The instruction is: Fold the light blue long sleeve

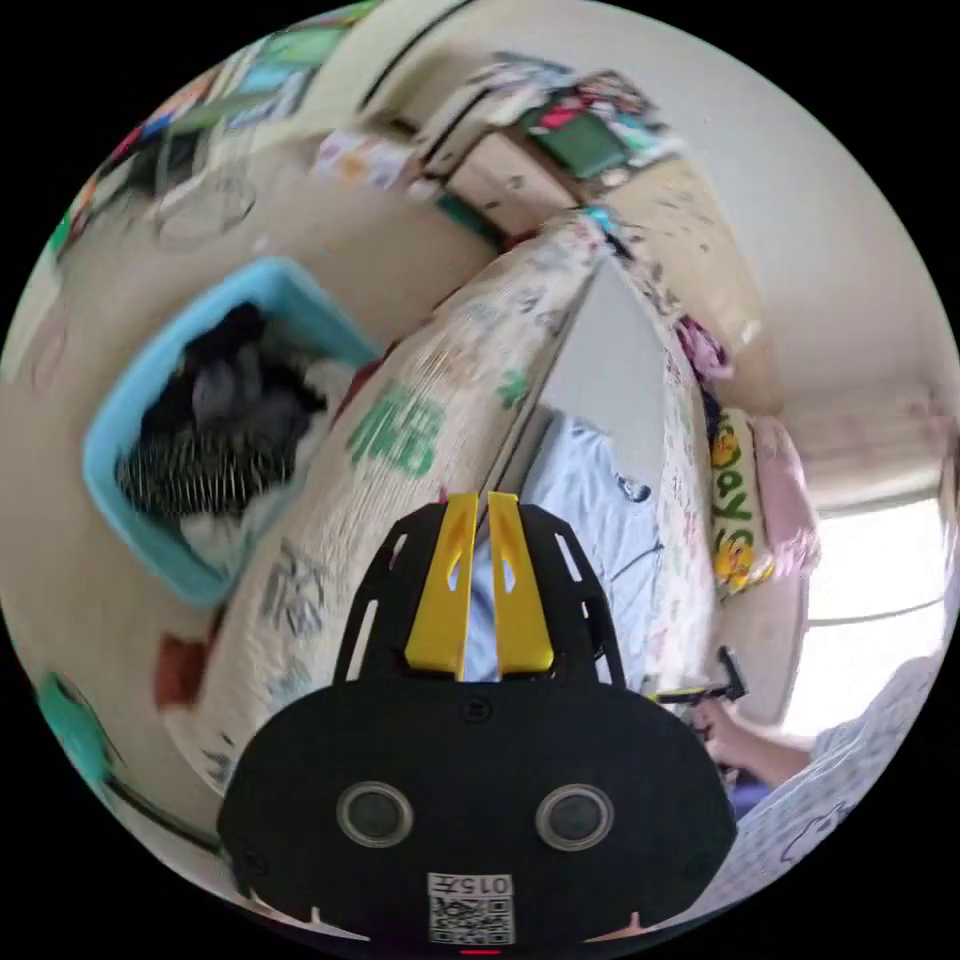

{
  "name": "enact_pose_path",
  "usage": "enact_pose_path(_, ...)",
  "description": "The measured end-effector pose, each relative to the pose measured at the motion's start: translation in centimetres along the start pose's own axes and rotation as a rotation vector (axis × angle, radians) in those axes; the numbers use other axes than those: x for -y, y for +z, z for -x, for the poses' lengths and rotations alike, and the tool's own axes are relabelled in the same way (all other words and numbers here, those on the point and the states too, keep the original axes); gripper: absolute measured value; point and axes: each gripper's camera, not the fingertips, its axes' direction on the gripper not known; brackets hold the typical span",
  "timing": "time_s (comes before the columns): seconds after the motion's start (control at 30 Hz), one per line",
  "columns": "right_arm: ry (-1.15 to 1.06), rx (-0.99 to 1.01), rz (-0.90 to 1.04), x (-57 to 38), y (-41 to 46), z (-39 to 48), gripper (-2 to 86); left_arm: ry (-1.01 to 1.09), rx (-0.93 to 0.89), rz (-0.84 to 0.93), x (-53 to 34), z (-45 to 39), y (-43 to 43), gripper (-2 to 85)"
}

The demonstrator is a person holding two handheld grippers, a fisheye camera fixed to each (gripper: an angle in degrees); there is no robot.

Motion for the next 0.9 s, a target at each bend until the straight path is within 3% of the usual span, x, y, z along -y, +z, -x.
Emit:
enact_pose_path(0.07, 0.022, -0.042, -0.154, 0.8, -3.8, -1.2, 4.1, 0.223, -0.003, -0.046, 4.5, -5.4, 0.5, 7.1)
enact_pose_path(0.2, -0.099, -0.122, -0.449, 5.1, -11.0, 2.0, 7.8, 0.366, -0.186, -0.059, 10.6, -11.2, 3.9, 9.8)
enact_pose_path(0.27, -0.234, -0.201, -0.575, 9.0, -13.8, 6.1, 9.6, 0.484, -0.143, -0.016, 13.1, -15.4, 7.1, 10.7)
enact_pose_path(0.33, -0.315, -0.216, -0.587, 12.3, -14.6, 8.9, 11.5, 0.566, -0.065, 0.072, 14.3, -17.9, 10.6, 11.1)
enact_pose_path(0.47, -0.397, -0.231, -0.542, 18.3, -14.5, 12.8, 12.4, 0.700, 0.044, 0.412, 15.8, -20.9, 18.9, 11.7)
enact_pose_path(0.67, -0.393, -0.164, -0.450, 20.5, -13.2, 13.4, 11.0, 0.790, 0.151, 0.533, 16.9, -22.7, 22.7, 8.6)
enact_pose_path(0.9, -0.364, -0.112, -0.427, 19.0, -14.3, 13.7, 5.8, 0.765, 0.129, 0.608, 18.3, -22.7, 23.3, 2.0)
